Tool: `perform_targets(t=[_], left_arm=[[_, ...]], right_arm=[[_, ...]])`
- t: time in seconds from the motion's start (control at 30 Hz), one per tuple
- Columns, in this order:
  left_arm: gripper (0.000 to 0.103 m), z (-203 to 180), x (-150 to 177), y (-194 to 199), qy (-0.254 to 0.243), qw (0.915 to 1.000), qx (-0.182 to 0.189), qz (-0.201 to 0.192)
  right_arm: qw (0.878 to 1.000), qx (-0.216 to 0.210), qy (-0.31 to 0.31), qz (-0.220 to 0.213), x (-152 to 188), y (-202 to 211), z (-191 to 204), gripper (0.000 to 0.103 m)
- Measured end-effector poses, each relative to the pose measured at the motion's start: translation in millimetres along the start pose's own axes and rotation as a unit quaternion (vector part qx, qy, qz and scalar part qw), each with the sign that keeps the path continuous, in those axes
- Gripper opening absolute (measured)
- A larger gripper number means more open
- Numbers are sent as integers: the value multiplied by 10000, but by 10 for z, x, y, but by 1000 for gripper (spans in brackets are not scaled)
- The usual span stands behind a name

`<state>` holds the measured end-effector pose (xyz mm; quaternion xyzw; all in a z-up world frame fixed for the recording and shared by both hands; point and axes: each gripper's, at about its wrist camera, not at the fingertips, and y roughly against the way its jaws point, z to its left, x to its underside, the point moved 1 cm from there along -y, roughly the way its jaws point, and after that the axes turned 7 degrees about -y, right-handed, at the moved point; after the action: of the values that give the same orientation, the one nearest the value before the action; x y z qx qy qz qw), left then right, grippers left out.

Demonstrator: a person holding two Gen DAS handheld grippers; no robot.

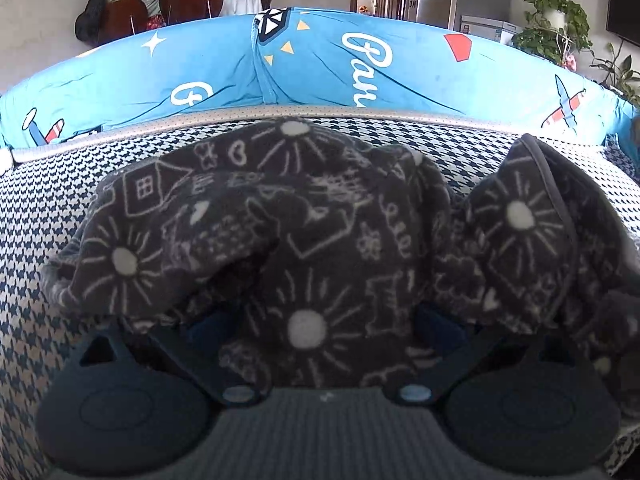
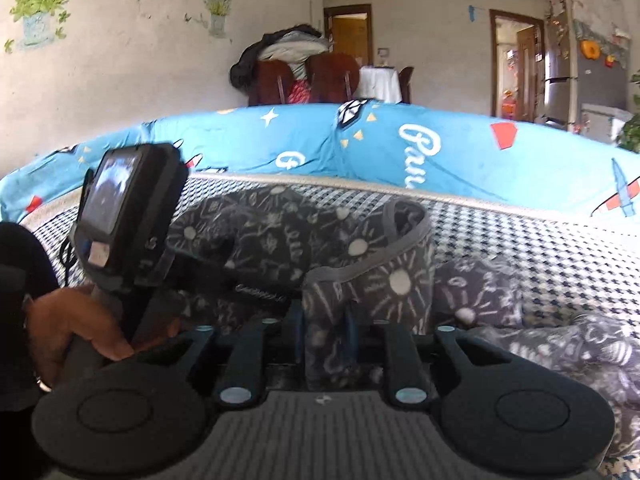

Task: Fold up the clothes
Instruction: 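Grasp the sleeve cuff with the right gripper and lift it, then close the left gripper on the cuff while the right gripper holds it up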

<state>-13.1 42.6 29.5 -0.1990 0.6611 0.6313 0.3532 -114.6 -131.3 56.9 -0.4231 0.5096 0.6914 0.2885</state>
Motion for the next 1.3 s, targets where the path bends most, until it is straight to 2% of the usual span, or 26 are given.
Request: perform_targets(t=[0.03,0.1,0.13,0.2,0.27,0.37,0.53,0.73,0.83,0.9,0.93,1.0,1.07,1.2,1.3], left_arm=[[101,12,-3,3,30,10000,12,6],[101,30,-6,11,61,10000,28,9],[101,38,-7,15,75,10000,36,11],[101,54,-9,14,89,9999,50,25],[101,64,-11,8,94,9999,66,30],[101,72,-9,2,80,9999,83,33],[101,77,-4,3,83,9999,112,35],[102,87,6,-2,72,9999,148,26],[103,74,18,0,24,9999,144,14],[103,73,18,8,15,9999,161,5],[103,74,15,19,15,9998,173,-9],[103,86,-11,81,47,9997,218,-100],[103,94,-54,185,5,9993,226,-308],[103,177,-179,413,105,9963,461,-716],[103,276,-257,414,468,9934,871,-586]], right_arm=[[9999,115,-33,-61,-18,16,-21,31],[9994,295,-131,-149,-59,38,-74,47],[9992,307,-231,-141,-88,34,-116,50],[9984,331,-432,-124,-146,25,-201,66],[9985,275,-477,-28,-204,-39,-262,78],[9987,150,-463,156,-289,-165,-341,82],[9979,-172,-321,544,-415,-479,-466,82],[9940,-356,-635,816,-470,-788,-586,82],[9932,-389,-627,897,-451,-880,-570,75],[9936,-312,-592,912,-438,-915,-559,54],[9938,-280,-580,908,-434,-923,-556,50],[9951,-237,-527,807,-436,-892,-544,33],[9964,-195,-460,681,-440,-849,-529,21],[9981,-284,-372,402,-459,-698,-475,17],[9983,-489,-179,272,-457,-583,-381,16]])
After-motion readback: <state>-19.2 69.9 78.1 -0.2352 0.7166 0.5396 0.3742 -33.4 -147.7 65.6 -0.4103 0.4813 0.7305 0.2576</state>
